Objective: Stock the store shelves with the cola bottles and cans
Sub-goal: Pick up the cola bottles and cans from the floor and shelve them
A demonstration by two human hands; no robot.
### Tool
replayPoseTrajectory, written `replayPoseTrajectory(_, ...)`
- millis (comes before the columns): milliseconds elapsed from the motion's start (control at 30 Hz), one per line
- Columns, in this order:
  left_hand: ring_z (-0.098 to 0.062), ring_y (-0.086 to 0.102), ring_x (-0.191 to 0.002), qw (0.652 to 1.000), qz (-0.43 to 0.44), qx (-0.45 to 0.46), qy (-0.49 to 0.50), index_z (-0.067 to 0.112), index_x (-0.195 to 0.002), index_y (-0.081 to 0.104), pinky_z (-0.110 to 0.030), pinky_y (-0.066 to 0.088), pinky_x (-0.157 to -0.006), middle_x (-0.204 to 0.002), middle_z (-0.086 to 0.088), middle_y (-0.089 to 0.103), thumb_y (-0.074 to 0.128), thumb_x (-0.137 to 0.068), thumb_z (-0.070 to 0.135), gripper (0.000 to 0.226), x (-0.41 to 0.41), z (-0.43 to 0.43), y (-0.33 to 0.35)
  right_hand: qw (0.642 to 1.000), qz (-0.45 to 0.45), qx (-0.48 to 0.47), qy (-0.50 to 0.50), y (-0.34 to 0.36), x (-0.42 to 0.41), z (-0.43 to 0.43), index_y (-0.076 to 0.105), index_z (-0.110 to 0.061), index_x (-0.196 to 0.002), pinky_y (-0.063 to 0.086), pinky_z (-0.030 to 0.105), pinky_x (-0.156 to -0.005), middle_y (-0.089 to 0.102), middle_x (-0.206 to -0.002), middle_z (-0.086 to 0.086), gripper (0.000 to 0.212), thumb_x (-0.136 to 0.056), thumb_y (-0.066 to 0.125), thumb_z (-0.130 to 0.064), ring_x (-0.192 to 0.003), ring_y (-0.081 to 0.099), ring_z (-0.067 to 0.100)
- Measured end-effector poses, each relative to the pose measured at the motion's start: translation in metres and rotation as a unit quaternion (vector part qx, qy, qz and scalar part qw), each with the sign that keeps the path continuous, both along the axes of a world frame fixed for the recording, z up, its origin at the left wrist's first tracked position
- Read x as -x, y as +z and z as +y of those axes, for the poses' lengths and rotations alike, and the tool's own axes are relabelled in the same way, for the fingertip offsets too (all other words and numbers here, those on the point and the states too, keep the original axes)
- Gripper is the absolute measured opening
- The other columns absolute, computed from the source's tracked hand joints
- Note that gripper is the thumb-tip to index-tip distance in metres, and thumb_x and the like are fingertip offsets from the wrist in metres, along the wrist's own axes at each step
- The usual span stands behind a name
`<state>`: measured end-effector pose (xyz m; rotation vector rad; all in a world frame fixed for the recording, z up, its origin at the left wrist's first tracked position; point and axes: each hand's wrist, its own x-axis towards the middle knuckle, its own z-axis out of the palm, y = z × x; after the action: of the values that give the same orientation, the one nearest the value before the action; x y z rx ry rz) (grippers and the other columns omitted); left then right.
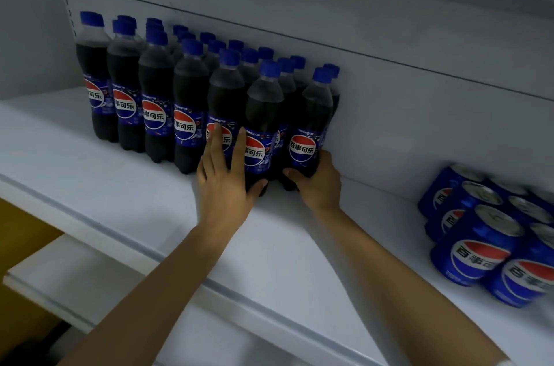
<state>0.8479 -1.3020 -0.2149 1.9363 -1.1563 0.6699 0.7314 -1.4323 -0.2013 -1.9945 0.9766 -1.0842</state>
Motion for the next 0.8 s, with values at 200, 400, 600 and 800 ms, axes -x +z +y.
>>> replayPoseTrajectory(200, -0.047, 0.024, -0.138, 0.999, 0.04, -0.018, -0.019, 0.012, -0.149, 0.028, -0.062, 0.046, -0.092, -0.153, -0.028, 0.018, 0.081, -0.071, 0.037, 0.098, 0.005, 0.006, 0.005, 0.998, 0.058, -0.023, 0.022, 0.004, 0.001, 0.004, 0.037, -0.01, -0.136, 0.043, 0.028, -0.09, 0.055, -0.135, 0.006, 0.072, -0.08, 0.077, -0.031, -0.12, 0.054, 0.025)
replayPoseTrajectory(400, -0.032, 0.013, -0.144, 0.99, 0.124, -0.033, -0.059, 0.019, -0.151, 0.019, -0.057, 0.022, -0.112, -0.159, -0.013, 0.01, 0.081, -0.065, 0.048, 0.109, 0.019, 0.036, 0.017, 0.996, 0.02, -0.084, 0.003, 0.014, 0.021, 0.047, 0.019, -0.018, -0.152, 0.029, 0.026, -0.104, 0.033, -0.154, 0.004, 0.075, -0.093, 0.054, -0.049, -0.139, 0.035, 0.023)
replayPoseTrajectory(600, -0.003, 0.009, -0.143, 0.949, 0.214, 0.058, -0.224, 0.022, -0.152, 0.013, -0.021, 0.015, -0.115, -0.157, 0.014, 0.007, 0.064, -0.073, 0.059, 0.101, 0.075, 0.113, 0.015, 0.979, -0.116, -0.165, 0.042, 0.024, 0.097, 0.151, 0.039, -0.028, -0.144, 0.037, 0.03, -0.103, 0.047, -0.143, -0.006, 0.083, -0.077, 0.039, -0.077, -0.127, 0.047, 0.009)
replayPoseTrajectory(800, 0.014, 0.024, -0.134, 0.872, 0.314, 0.038, -0.375, 0.022, -0.139, 0.045, -0.001, 0.024, -0.102, -0.153, 0.012, 0.028, 0.065, -0.08, 0.044, 0.067, 0.139, 0.209, -0.042, 0.936, -0.232, -0.262, -0.027, -0.025, 0.208, 0.275, 0.055, -0.032, -0.119, 0.054, 0.031, -0.086, 0.068, -0.117, -0.002, 0.075, -0.062, 0.056, -0.079, -0.105, 0.068, 0.014)
